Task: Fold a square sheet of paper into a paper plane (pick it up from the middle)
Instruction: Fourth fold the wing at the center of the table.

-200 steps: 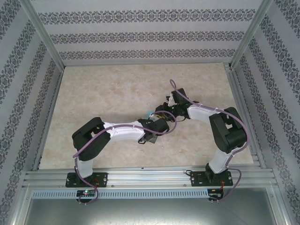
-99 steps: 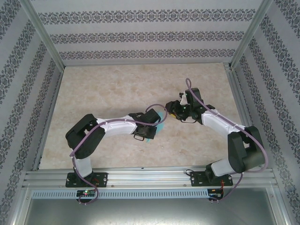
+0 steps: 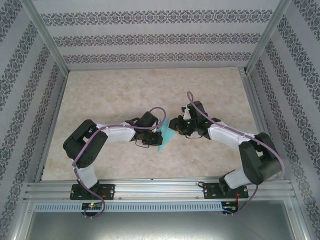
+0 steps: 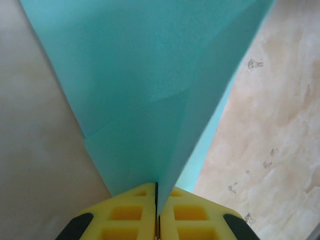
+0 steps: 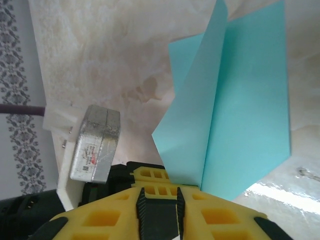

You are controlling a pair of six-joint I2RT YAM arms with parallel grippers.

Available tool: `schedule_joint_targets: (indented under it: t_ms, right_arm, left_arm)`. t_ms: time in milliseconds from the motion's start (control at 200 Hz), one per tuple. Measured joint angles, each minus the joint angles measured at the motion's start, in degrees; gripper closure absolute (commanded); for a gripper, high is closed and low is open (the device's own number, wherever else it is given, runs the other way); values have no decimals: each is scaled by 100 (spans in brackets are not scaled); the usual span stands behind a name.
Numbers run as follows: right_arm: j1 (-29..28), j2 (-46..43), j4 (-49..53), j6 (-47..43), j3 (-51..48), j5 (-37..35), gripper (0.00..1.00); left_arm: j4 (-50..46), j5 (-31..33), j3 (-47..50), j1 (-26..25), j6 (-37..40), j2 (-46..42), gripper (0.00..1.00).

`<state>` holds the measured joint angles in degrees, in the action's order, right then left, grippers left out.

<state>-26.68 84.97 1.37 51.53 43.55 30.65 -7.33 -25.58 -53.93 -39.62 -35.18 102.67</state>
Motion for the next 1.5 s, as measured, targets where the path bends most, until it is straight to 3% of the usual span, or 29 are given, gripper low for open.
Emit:
schedule_joint_targets:
  t_ms: [530,1204,1504]
  right_arm:
    - [-361,1054,-964,476,81,-15,85]
    - [-398,1644,-1134,562,380,42,85]
    - [-435,1749,-1152,560,413,46,85]
  left_arm:
    - [568,-870,372,341,-267,2,90]
    - [905,-1414,706,599,-420,2,89]
    - [920,-1432,719,599,-437,-9,80]
